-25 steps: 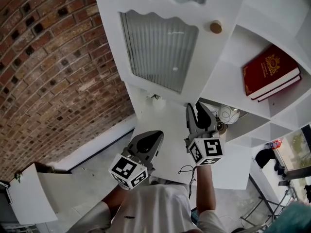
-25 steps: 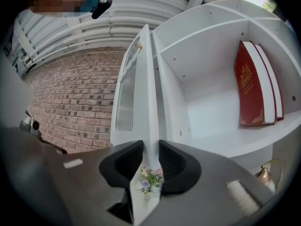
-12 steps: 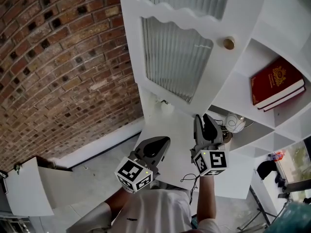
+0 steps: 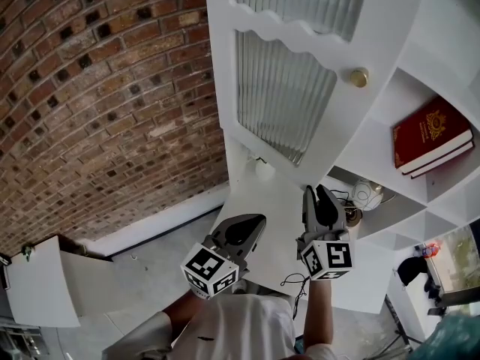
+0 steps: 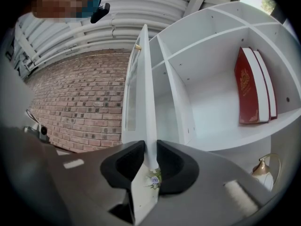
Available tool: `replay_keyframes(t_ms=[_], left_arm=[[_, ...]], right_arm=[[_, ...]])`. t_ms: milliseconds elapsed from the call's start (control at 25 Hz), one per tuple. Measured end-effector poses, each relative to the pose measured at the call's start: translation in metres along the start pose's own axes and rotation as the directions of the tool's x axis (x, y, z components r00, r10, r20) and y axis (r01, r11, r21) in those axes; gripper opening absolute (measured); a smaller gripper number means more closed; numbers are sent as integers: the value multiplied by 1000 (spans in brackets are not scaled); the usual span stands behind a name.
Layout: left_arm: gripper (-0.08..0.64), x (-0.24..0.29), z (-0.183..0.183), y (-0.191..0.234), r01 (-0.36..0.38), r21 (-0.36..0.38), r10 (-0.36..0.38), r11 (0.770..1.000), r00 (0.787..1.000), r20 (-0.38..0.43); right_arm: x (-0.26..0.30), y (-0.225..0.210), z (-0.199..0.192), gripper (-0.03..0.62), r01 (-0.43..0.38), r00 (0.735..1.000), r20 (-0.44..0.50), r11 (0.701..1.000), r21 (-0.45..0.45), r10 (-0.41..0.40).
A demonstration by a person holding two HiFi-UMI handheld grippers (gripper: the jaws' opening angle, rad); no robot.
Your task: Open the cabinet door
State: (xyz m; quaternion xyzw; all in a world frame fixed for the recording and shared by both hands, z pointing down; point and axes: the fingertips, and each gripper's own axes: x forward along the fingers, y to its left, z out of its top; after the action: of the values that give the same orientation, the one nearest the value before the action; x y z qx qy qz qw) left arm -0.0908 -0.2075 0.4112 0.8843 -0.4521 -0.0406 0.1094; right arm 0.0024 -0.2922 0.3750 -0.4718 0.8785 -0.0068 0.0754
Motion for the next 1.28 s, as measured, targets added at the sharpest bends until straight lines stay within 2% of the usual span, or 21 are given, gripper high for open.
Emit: replay_keyframes(t_ms=[560, 1280], left_arm=[[9, -10, 2, -7, -25, 9, 25, 1000, 1000, 6], [9, -30, 0, -10, -159, -4, 159, 987, 987, 23]], right_arm=[[-15, 23, 1, 83, -72, 997, -8, 997, -2, 71], [-31, 54, 2, 75, -214, 977, -21, 977, 11, 214]])
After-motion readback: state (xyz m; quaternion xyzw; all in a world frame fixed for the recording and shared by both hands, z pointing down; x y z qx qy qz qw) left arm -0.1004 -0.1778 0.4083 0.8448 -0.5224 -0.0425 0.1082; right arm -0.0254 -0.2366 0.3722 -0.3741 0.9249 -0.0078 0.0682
